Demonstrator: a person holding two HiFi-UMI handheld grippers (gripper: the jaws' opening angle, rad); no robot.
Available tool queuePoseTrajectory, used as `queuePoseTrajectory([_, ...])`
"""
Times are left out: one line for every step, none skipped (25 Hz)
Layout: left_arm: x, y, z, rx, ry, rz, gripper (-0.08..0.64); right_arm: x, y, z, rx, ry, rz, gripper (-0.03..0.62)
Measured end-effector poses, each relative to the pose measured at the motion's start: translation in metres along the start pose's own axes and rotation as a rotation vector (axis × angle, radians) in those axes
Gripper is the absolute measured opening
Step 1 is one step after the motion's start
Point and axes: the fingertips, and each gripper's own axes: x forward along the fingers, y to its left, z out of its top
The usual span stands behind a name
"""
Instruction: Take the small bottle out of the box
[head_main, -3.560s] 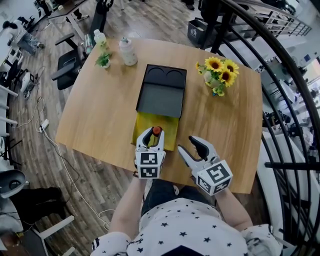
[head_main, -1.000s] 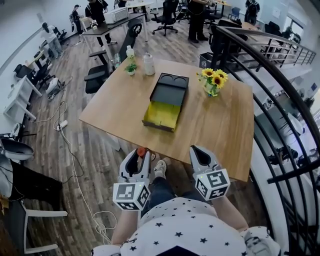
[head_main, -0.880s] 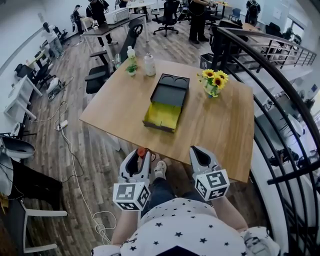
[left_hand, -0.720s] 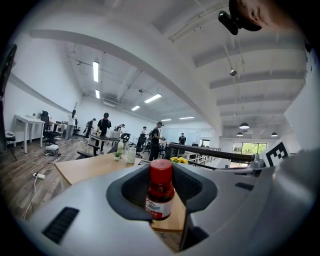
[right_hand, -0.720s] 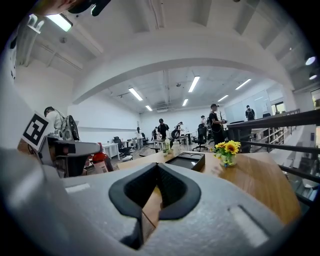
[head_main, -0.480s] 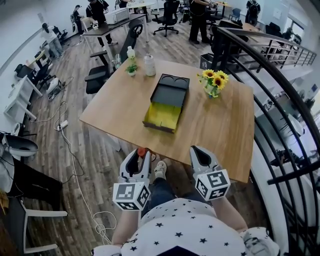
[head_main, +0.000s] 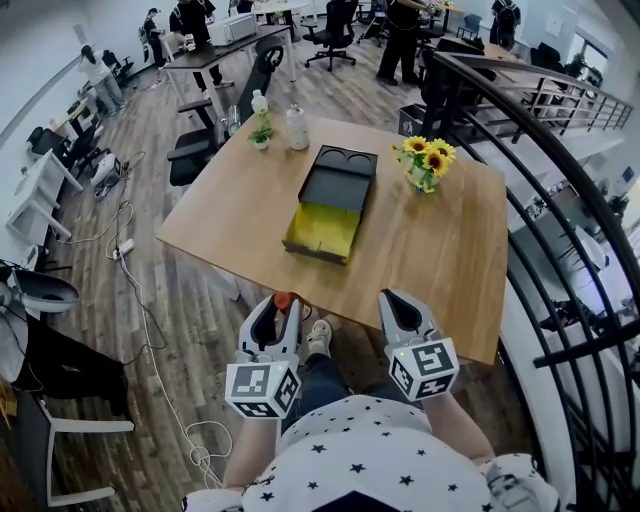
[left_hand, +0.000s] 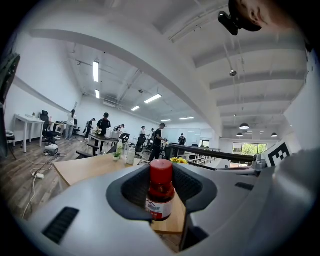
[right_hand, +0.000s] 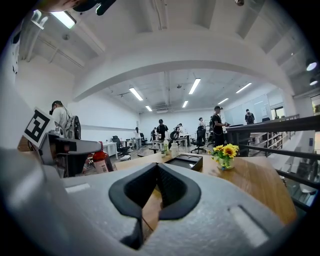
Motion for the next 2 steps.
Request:
queuePoseTrajectory([0.0008,-0.0007,-0.0003,0.000,0.000,0.000,0.133,0.0001,-0.0009,-0.0001,-0.002,0.000,0.000,0.006])
queuePoseTrajectory([0.0015,-0.0014,-0.0005,0.000,0.000,0.000,0.133,0.0003,-0.0019,-0.0002,-0.005,0.000,0.000,0.006])
